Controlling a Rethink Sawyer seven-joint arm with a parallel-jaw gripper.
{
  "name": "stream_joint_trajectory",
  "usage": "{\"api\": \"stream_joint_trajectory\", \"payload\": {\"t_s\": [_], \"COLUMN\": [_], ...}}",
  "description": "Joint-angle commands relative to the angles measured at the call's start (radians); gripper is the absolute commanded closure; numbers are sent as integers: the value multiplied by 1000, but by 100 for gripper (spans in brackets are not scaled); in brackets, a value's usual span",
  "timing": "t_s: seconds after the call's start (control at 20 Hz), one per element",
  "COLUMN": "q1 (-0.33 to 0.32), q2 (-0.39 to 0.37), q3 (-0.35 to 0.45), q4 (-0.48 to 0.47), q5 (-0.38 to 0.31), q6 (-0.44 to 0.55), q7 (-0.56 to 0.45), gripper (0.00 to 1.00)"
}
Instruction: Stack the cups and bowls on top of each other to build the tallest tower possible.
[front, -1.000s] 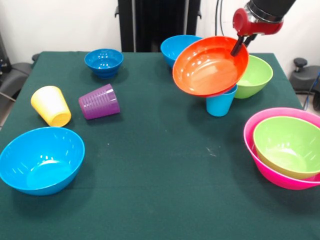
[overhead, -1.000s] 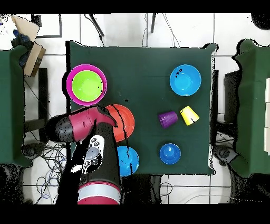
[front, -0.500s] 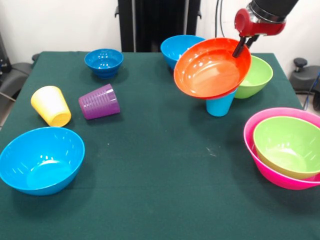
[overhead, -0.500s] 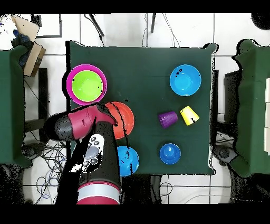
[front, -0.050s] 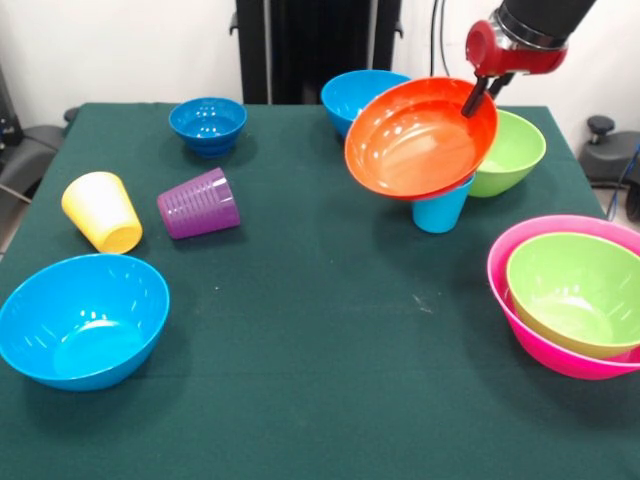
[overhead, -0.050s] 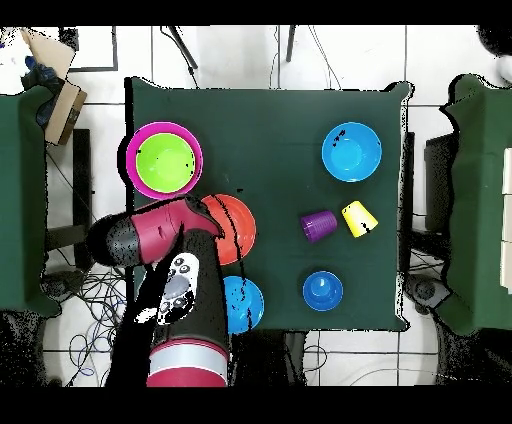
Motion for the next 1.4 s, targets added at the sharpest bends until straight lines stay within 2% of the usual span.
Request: {"api": "stream_joint_trajectory", "payload": {"t_s": [0.05, 1.4], "q1": [27, 42], "q2": [27, 41], "q3": [37, 21], "q4": [-52, -93], "q5": [21, 46], "q6": [21, 91], "q7": [151, 131], "gripper": [100, 100]}}
